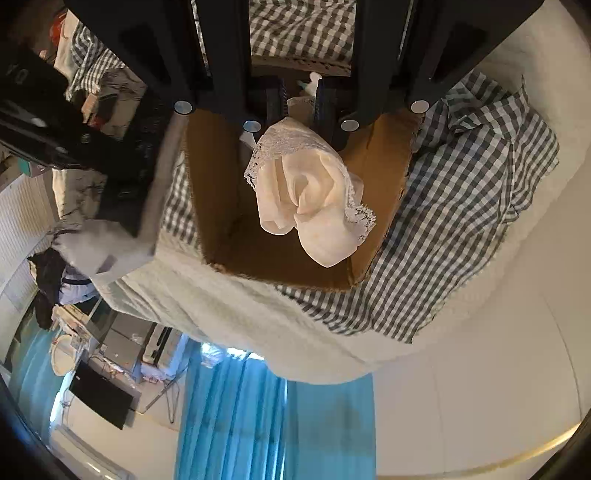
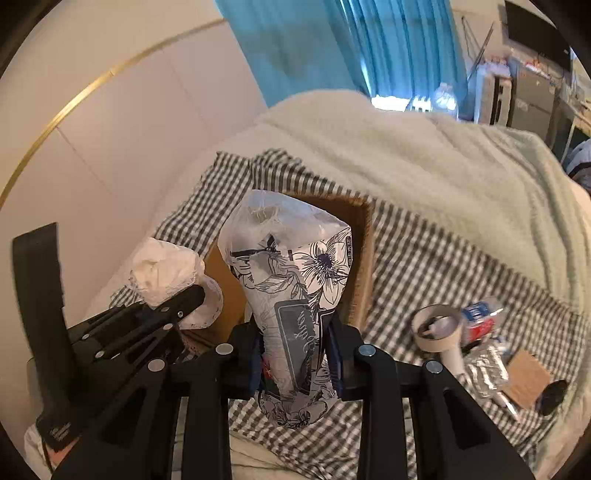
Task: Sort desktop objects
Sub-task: 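Carry the cloth and floral bag into the box and release both, then return both tools to the items on the cloth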
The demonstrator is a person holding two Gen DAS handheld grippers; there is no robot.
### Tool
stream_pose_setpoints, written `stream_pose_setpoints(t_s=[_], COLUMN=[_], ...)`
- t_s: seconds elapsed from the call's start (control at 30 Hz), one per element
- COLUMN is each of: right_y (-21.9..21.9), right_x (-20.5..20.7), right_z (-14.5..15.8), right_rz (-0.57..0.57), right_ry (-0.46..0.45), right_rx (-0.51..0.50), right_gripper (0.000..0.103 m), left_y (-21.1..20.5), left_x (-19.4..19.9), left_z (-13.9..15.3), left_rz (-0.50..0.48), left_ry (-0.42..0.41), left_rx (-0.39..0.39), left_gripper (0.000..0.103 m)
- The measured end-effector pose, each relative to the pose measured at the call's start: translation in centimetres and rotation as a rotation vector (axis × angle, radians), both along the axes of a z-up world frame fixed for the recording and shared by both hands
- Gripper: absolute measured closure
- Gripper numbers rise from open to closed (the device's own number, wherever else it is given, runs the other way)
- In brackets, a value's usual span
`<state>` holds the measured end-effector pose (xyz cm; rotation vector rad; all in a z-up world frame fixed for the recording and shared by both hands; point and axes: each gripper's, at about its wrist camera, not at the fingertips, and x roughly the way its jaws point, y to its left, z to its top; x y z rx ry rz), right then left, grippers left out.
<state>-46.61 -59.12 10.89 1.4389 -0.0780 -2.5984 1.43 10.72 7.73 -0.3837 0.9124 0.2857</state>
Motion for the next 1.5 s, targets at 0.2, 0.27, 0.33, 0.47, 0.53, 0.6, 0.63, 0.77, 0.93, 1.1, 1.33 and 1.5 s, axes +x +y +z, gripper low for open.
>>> stream_pose_setpoints(t_s=[0.2, 0.27, 0.33, 0.47, 0.53, 0.6, 0.63, 0.77, 0.93, 1.1, 1.33, 1.5], right_y=[-0.4, -0.6, -0.3, 0.2, 0.6, 1.2, 1.4, 3.2, 7.4, 13.0, 19.7, 23.5], right_x=[-2.2, -2.6, -2.8, -2.8, -2.6, -2.3, -2.0, -0.5, 2.1, 4.8, 7.2, 7.3], right_z=[-2.8, -3.0, -2.9, -2.1, -1.6, -1.1, -0.7, 1.3, 3.5, 4.7, 4.7, 2.8], right_rz=[0.015, 0.023, 0.021, 0.005, -0.009, -0.022, -0.025, -0.061, -0.129, -0.247, -0.372, -0.415], right_ry=[-0.044, -0.039, -0.028, 0.006, 0.012, 0.017, 0.020, 0.051, 0.090, 0.083, 0.063, 0.014], right_rx=[-0.009, -0.019, -0.032, -0.046, -0.045, -0.048, -0.049, -0.027, 0.053, 0.077, 0.098, 0.102], right_gripper=[0.068, 0.061, 0.053, 0.041, 0.041, 0.041, 0.041, 0.041, 0.041, 0.040, 0.040, 0.040], left_y=[1.4, 1.2, 0.8, 0.6, 0.5, 0.4, 0.3, -1.4, -5.8, -11.5, -18.5, -22.0], left_x=[0.8, 0.9, 0.9, 0.8, 0.6, 0.3, 0.3, -0.1, 0.1, 0.8, 2.6, 4.3], left_z=[-2.1, -2.2, -1.9, -1.5, -1.1, -0.6, -0.5, 0.6, 2.1, 3.0, 1.6, -0.9], left_rz=[0.021, 0.018, 0.021, 0.049, 0.063, 0.070, 0.073, 0.045, -0.046, -0.149, -0.249, -0.312], left_ry=[0.020, 0.020, 0.021, 0.023, 0.017, 0.007, 0.002, -0.018, -0.031, -0.032, 0.013, 0.060], left_rx=[-0.015, -0.008, 0.014, 0.054, 0.068, 0.055, 0.046, 0.013, 0.041, 0.036, 0.011, 0.007], left_gripper=[0.092, 0.092, 0.078, 0.029, 0.024, 0.024, 0.023, 0.021, 0.017, 0.014, 0.014, 0.014])
